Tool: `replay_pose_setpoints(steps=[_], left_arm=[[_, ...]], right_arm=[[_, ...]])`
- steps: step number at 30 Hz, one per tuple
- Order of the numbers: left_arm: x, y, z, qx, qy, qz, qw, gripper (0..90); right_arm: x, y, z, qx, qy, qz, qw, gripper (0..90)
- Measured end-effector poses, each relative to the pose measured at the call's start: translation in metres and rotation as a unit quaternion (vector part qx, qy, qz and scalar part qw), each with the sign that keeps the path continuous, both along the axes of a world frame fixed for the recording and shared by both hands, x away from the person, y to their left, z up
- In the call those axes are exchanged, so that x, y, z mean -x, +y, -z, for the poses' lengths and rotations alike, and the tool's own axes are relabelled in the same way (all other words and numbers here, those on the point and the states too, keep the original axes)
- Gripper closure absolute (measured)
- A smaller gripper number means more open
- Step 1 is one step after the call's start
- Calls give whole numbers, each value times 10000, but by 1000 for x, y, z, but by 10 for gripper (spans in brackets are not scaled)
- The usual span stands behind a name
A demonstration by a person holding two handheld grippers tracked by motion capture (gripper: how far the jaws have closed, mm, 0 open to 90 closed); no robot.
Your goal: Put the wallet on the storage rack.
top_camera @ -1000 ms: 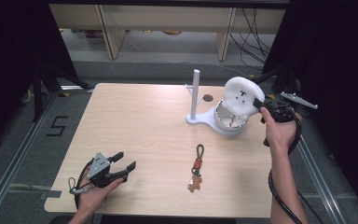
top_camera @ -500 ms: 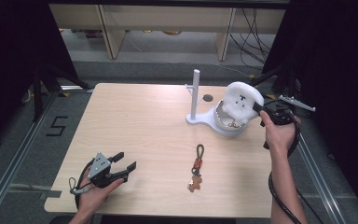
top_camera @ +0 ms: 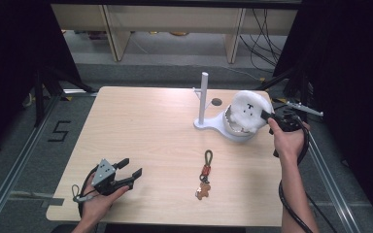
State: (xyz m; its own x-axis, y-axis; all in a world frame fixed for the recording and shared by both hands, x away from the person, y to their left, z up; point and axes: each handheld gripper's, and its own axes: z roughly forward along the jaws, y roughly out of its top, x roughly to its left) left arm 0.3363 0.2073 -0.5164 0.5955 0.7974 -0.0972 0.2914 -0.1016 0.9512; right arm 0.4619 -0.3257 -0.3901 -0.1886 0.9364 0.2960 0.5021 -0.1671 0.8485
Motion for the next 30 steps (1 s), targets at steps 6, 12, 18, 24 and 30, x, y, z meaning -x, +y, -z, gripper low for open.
replay_pose_setpoints(steps=[6, 12, 18, 24, 30], left_arm=[[0, 0, 0, 12, -3, 6, 10000, 330], [0, -1, 0, 9, -3, 14, 10000, 330], [0, 0, 0, 3, 6, 0, 10000, 330], [0, 0, 0, -22, 10, 5, 10000, 331], [0, 0, 0, -25, 13, 15, 10000, 331]], right_arm=[[-2, 0, 3, 123, 95, -104, 9998, 788], [-6, 4, 4, 61, 310, -88, 9995, 787], [-11, 7, 10, 218, 378, -165, 9989, 782], [-15, 6, 10, 350, 376, -117, 9986, 767], [-17, 10, 12, 547, 397, 31, 9977, 727]])
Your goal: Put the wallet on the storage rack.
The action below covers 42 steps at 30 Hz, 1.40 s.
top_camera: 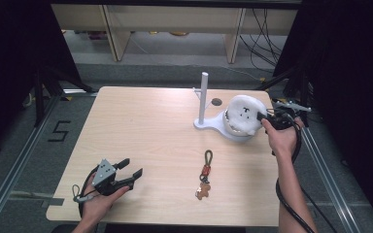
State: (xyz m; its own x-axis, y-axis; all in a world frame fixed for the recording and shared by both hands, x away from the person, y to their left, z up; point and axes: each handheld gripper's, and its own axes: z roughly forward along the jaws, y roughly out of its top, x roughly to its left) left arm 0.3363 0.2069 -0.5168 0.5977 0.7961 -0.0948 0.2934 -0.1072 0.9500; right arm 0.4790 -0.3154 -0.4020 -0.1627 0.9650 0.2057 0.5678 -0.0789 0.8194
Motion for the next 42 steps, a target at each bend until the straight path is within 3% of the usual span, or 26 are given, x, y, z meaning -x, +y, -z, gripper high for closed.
replay_pose_setpoints(steps=[6, 9, 15, 22, 23, 28, 30, 31, 33, 34, 38, 39, 42], left_arm=[[0, 0, 0, 19, -6, 8, 10000, 330], [0, 0, 0, 11, -2, 3, 10000, 330], [-1, -1, 1, 67, -39, 45, 10000, 330], [0, -1, 0, -9, -1, 25, 10000, 331], [0, -1, 1, 2, -11, 36, 10000, 330], [0, -2, 1, -2, 1, 41, 10000, 331], [0, -2, 1, -3, 0, 44, 10000, 331], [0, -2, 1, 4, -2, 44, 10000, 331], [0, -2, 1, 1, -3, 43, 10000, 331], [0, -2, 1, -3, -5, 46, 10000, 331], [-1, -2, 1, 12, 2, 55, 10000, 331], [-1, -2, 0, 17, 2, 58, 10000, 331], [-2, -2, 0, 14, -2, 78, 10000, 330]], right_arm=[[-5, -2, 5, 352, -37, -70, 9993, 659], [-5, 1, 4, 237, 89, 93, 9996, 640], [-6, 2, 4, 356, 102, 227, 9991, 573], [-3, 1, 4, 143, 88, 298, 9994, 522], [-4, -3, 4, 353, -13, 163, 9992, 519], [0, 0, -1, 223, 31, 281, 9994, 500], [-1, -2, -1, 263, -72, 163, 9995, 496], [1, 1, -2, 147, 56, 293, 9994, 483], [2, 2, -3, 173, 48, 312, 9994, 478], [2, -1, -3, 260, 9, 179, 9995, 473], [6, 0, -7, 247, 8, 182, 9995, 463], [8, 2, -7, 140, 46, 288, 9995, 462], [11, 0, -10, 193, 97, 214, 9995, 456]])
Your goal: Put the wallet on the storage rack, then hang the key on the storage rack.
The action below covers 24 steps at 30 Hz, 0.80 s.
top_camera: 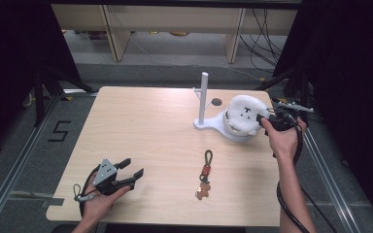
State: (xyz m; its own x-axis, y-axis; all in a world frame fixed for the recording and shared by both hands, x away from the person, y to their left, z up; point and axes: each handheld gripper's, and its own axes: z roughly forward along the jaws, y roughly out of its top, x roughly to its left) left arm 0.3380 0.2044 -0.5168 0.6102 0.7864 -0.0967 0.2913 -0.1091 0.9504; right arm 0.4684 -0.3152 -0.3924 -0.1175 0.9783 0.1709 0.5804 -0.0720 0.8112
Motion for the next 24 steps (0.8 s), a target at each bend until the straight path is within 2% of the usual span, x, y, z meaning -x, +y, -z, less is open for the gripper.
replay_pose_setpoints(steps=[9, 12, 13, 15, 16, 17, 18, 20, 21, 24], left_arm=[[0, 0, 0, -5, -3, 10, 10000, 330], [0, 0, -1, -13, -9, 7, 10000, 330], [0, -1, 0, 47, -44, 31, 10000, 330], [1, 0, -1, 1, -25, 7, 10000, 330], [1, 0, -2, 14, -16, 0, 10000, 330], [1, 0, -2, 14, -16, 0, 10000, 330], [2, 1, -3, 9, -33, -12, 10000, 329], [1, 0, -1, 60, -62, 6, 10000, 330], [3, 0, -1, 3, -13, -9, 10000, 329], [3, -1, -2, 48, -79, 51, 9999, 329]], right_arm=[[13, 3, -5, -43, -19, 153, 9999, 395], [17, 4, -5, -147, -24, 177, 9997, 391], [23, 7, -5, -209, 45, 261, 9994, 385], [30, 9, -5, -380, 130, 270, 9988, 383], [31, 9, -4, -274, 116, 279, 9992, 383], [31, 9, -4, -274, 116, 279, 9992, 383], [38, 13, -3, -351, 265, 255, 9987, 383], [41, 13, -2, -182, 229, 75, 9995, 384], [42, 14, -2, -198, 258, 64, 9995, 391], [50, 20, -4, -232, 306, -14, 9993, 416]])
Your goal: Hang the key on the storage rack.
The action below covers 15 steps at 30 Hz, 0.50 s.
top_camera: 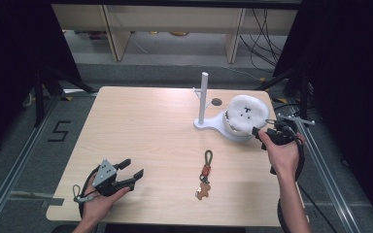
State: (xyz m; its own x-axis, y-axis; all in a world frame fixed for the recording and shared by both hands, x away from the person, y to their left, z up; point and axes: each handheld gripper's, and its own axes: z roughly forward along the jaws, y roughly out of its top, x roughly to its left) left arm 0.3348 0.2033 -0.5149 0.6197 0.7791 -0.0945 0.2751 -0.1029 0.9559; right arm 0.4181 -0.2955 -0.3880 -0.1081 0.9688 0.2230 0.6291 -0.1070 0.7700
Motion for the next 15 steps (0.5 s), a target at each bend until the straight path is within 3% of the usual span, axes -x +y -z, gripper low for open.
replay_pose_setpoints(steps=[2, 3, 4, 7, 8, 9, 10, 11, 12, 15], left_arm=[[1, -1, -1, -19, 5, -25, 10000, 329], [0, -1, 0, 1, -14, -5, 10000, 329], [0, -2, 0, -9, -10, 0, 10000, 329], [1, -3, 0, -80, 36, -9, 10000, 329], [1, -3, 0, -94, 31, -12, 10000, 329], [1, -3, 0, -87, 20, -28, 10000, 329], [0, -3, -1, -86, 24, -40, 10000, 329], [0, -3, -1, -86, 24, -40, 10000, 329], [0, -4, 0, -54, 11, -19, 10000, 329], [-1, -5, -1, -64, 12, 8, 10000, 329]], right_arm=[[2, 2, -1, -16, 89, 9, 10000, 422], [5, 6, -2, -184, 180, 36, 9997, 430], [6, 5, -1, -73, 172, -143, 9997, 440], [13, 12, 1, -97, 468, -256, 9985, 481], [13, 12, 1, -97, 468, -256, 9985, 481], [16, 14, 4, -5, 523, -437, 9977, 500], [17, 17, 4, -112, 705, -409, 9966, 505], [17, 17, 4, -112, 705, -409, 9966, 505], [21, 25, 7, -259, 947, -418, 9943, 526], [22, 28, 10, -255, 1062, -540, 9925, 536]])
